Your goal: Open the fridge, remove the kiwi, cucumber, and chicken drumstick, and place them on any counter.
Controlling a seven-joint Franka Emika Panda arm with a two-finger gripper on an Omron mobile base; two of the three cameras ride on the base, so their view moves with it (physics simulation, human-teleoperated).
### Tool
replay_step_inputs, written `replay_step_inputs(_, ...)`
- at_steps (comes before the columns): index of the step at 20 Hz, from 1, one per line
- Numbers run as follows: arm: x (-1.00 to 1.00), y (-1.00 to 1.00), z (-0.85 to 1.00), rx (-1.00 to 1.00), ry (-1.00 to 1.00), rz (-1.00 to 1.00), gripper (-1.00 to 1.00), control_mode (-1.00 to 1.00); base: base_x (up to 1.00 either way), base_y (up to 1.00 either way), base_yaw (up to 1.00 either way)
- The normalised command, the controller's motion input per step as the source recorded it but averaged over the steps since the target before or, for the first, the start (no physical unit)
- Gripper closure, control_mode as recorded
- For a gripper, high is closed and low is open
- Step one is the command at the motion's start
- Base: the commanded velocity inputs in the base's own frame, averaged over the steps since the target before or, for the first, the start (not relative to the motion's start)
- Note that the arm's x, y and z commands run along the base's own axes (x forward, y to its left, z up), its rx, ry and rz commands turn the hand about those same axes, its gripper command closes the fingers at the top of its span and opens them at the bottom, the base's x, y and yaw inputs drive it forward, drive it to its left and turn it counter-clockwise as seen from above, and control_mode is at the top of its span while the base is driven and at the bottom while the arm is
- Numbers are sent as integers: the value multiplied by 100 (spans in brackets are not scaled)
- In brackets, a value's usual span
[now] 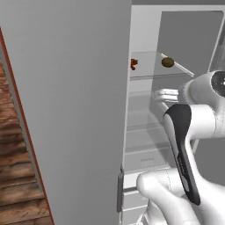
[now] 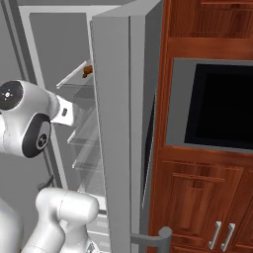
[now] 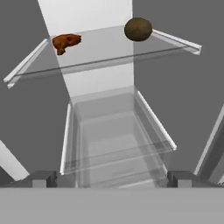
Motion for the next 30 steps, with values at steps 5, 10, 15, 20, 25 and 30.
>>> replay_step_inputs(5,41,-5,45,0,-5,0,-100,-100,0,0,0)
replay_step_inputs(10,33,-12,41,0,0,0,-100,-100,0,0,0)
replay_step_inputs(15,31,0,26,0,-4,15,-100,-100,0,0,0)
replay_step_inputs(20,35,3,12,0,0,20,-100,-100,0,0,0)
replay_step_inputs(25,20,19,-4,-5,8,11,-100,-100,0,0,0)
replay_step_inputs(30,9,21,-3,-7,0,0,-100,-100,0,0,0)
